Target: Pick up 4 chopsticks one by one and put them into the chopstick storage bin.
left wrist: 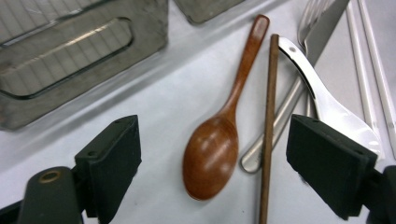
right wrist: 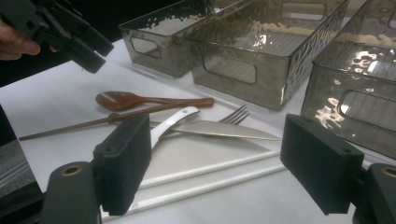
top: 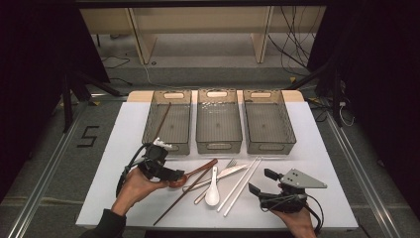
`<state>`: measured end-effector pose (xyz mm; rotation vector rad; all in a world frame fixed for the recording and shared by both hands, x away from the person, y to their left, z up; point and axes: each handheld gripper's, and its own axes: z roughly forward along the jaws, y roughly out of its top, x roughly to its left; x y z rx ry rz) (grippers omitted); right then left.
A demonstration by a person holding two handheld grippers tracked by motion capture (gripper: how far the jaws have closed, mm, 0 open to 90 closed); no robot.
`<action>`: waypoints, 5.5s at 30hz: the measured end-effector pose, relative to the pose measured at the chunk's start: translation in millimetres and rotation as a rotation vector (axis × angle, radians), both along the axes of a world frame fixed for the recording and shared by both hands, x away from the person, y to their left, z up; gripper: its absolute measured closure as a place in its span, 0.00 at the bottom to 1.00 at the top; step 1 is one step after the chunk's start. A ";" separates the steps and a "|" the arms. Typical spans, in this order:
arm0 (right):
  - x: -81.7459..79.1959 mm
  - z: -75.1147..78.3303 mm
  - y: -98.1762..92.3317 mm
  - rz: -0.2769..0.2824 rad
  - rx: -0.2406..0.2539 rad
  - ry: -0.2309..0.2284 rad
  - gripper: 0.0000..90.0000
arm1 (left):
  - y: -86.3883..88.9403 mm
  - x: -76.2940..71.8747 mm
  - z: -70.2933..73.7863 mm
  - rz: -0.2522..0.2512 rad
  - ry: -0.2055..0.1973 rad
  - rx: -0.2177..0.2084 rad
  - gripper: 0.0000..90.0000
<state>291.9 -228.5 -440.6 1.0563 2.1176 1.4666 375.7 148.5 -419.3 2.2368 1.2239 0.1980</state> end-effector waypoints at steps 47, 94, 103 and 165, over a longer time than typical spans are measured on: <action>-0.3 -0.1 1.0 0.008 -0.004 -0.001 0.28 | -27.7 -34.8 -47.5 -0.194 0.120 0.190 0.86; 0.9 -1.1 0.0 -0.002 0.001 0.006 0.28 | 7.7 4.2 15.3 -0.103 -0.085 0.002 0.94; 0.8 -1.3 -0.4 -0.004 0.002 0.008 0.28 | 22.3 31.8 28.3 -0.037 -0.134 -0.063 0.94; 1.5 -1.9 -1.1 0.003 0.009 0.014 0.28 | 31.6 152.0 57.9 0.120 -0.256 0.001 0.94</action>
